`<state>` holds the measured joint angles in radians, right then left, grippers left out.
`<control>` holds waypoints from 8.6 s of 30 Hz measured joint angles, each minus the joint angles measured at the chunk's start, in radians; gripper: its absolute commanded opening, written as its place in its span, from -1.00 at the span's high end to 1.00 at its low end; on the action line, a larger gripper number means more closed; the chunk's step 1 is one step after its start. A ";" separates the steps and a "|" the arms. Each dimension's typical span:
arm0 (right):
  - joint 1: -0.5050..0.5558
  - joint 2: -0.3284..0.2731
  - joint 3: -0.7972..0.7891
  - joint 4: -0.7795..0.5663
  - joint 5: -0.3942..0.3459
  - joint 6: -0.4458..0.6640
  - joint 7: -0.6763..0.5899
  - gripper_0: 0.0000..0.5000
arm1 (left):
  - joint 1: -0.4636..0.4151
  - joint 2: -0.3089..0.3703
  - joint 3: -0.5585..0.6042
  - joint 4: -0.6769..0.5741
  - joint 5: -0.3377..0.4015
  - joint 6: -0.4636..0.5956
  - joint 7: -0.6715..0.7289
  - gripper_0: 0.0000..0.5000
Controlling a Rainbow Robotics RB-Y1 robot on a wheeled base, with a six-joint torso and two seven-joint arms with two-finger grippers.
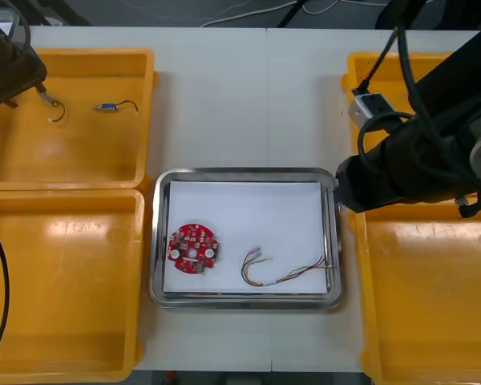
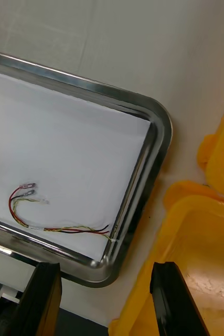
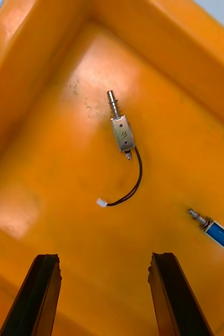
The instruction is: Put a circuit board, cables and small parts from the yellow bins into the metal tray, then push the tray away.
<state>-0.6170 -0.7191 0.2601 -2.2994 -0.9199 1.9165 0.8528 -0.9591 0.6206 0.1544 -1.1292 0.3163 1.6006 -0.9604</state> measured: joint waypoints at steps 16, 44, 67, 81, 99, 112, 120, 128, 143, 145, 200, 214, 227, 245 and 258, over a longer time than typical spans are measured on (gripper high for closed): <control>0.093 -0.140 -0.120 -0.008 0.079 0.000 -0.189 -1.00 | -0.017 -0.035 0.055 0.152 -0.049 -0.180 0.000 -1.00; 0.095 -0.134 -0.255 0.250 0.318 -0.123 0.065 -1.00 | -0.018 -0.104 0.055 0.260 -0.045 -0.319 -0.003 -1.00; 0.003 -0.060 -0.255 0.753 0.411 -0.547 0.405 -1.00 | -0.017 -0.076 0.052 0.260 0.011 -0.305 -0.097 -1.00; -0.018 -0.004 -0.255 0.935 0.464 -0.788 0.472 -1.00 | 0.016 -0.044 0.051 0.260 0.045 -0.369 -0.104 -1.00; -0.019 0.025 -0.255 1.086 0.496 -0.941 0.471 -1.00 | 0.042 -0.049 0.043 0.260 0.052 -0.389 -0.128 -0.81; -0.020 0.056 -0.255 1.152 0.481 -0.975 0.471 -1.00 | 0.047 -0.051 0.043 0.260 0.052 -0.389 -0.128 -0.70; -0.020 0.060 -0.254 1.154 0.476 -0.975 0.471 -1.00 | 0.048 -0.077 0.043 0.260 0.052 -0.400 -0.128 -0.30; -0.020 0.061 -0.253 1.165 0.473 -0.976 0.471 -1.00 | 0.050 -0.092 0.043 0.260 0.052 -0.402 -0.128 1.00; -0.022 0.061 -0.253 1.174 0.468 -0.979 0.471 1.00 | 0.058 -0.093 0.043 0.245 0.053 -0.360 -0.128 1.00; -0.022 0.061 -0.253 1.174 0.468 -0.979 0.471 1.00 | 0.076 -0.093 0.043 0.203 0.058 -0.325 -0.128 1.00; -0.025 0.062 -0.344 0.894 0.426 -0.314 0.472 -0.79 | 0.387 -0.093 0.042 -0.352 0.171 -0.021 -0.127 -0.61; -0.050 0.062 -0.348 0.925 0.426 -0.332 0.520 -0.90 | 0.387 -0.093 0.043 -0.374 0.170 -0.021 -0.127 -1.00; -0.158 0.062 -0.348 1.159 0.425 -0.421 0.713 -0.90 | 0.311 -0.093 0.070 -0.287 0.136 -0.021 -0.126 -1.00; -0.216 0.063 -0.326 1.363 0.404 -0.543 0.839 -0.91 | 0.176 -0.093 0.084 -0.038 0.052 -0.154 -0.106 -1.00; -0.217 0.073 -0.326 1.365 0.400 -0.543 0.839 -0.91 | 0.137 -0.093 0.066 0.076 0.025 -0.265 -0.094 -1.00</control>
<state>-0.8343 -0.6459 -0.0660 -0.9344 -0.5194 1.3732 1.6922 -0.8224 0.5276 0.2202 -1.0533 0.3411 1.3353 -1.0544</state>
